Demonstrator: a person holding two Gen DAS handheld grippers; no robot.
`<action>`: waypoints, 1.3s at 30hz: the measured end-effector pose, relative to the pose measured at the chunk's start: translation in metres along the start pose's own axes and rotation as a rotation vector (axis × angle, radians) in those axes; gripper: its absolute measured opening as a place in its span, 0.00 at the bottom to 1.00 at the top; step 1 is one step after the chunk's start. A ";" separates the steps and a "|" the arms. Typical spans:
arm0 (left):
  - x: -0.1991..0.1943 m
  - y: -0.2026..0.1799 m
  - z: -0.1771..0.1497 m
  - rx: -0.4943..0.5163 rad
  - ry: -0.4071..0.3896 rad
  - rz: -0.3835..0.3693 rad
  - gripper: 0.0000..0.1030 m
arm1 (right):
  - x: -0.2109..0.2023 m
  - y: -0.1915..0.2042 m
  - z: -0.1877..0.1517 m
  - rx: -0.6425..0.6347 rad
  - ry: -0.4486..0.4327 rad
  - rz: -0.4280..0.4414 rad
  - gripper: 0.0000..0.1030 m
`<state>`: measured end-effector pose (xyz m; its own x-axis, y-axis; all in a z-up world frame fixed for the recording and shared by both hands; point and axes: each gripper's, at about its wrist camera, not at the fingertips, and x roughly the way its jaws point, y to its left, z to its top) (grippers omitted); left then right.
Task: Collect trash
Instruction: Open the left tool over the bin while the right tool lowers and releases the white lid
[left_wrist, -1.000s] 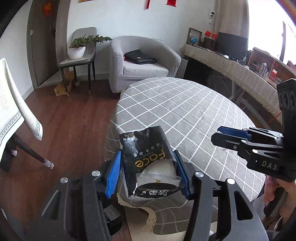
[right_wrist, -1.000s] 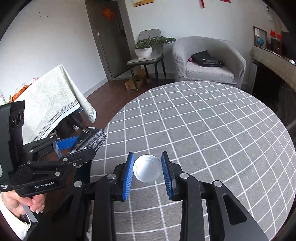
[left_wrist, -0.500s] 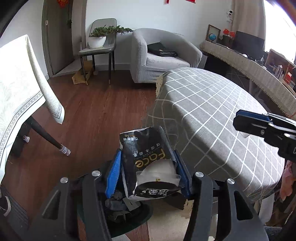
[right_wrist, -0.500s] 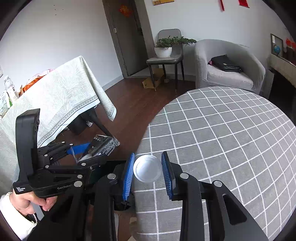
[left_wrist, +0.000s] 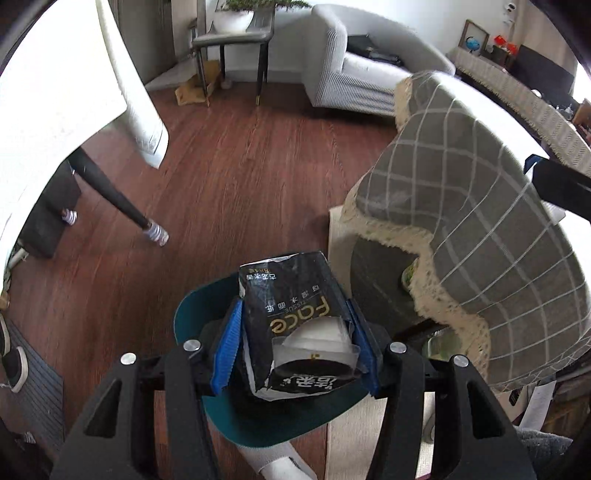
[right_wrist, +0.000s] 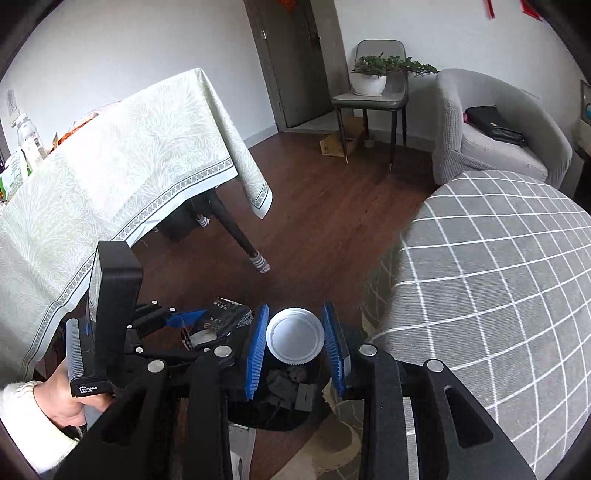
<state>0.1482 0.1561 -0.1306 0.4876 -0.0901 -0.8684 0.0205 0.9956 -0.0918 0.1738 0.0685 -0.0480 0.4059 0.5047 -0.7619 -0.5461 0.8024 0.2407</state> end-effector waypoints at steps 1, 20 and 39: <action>0.004 0.002 -0.003 -0.004 0.016 0.004 0.55 | 0.004 0.001 0.000 -0.004 0.009 0.000 0.29; 0.002 0.044 -0.015 -0.044 0.018 0.000 0.67 | 0.070 0.032 0.000 -0.030 0.119 0.024 0.29; -0.061 0.056 0.005 -0.095 -0.205 -0.038 0.57 | 0.142 0.040 -0.036 -0.040 0.318 0.009 0.29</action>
<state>0.1242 0.2179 -0.0806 0.6551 -0.1102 -0.7475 -0.0352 0.9838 -0.1759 0.1837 0.1606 -0.1684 0.1545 0.3818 -0.9112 -0.5796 0.7819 0.2294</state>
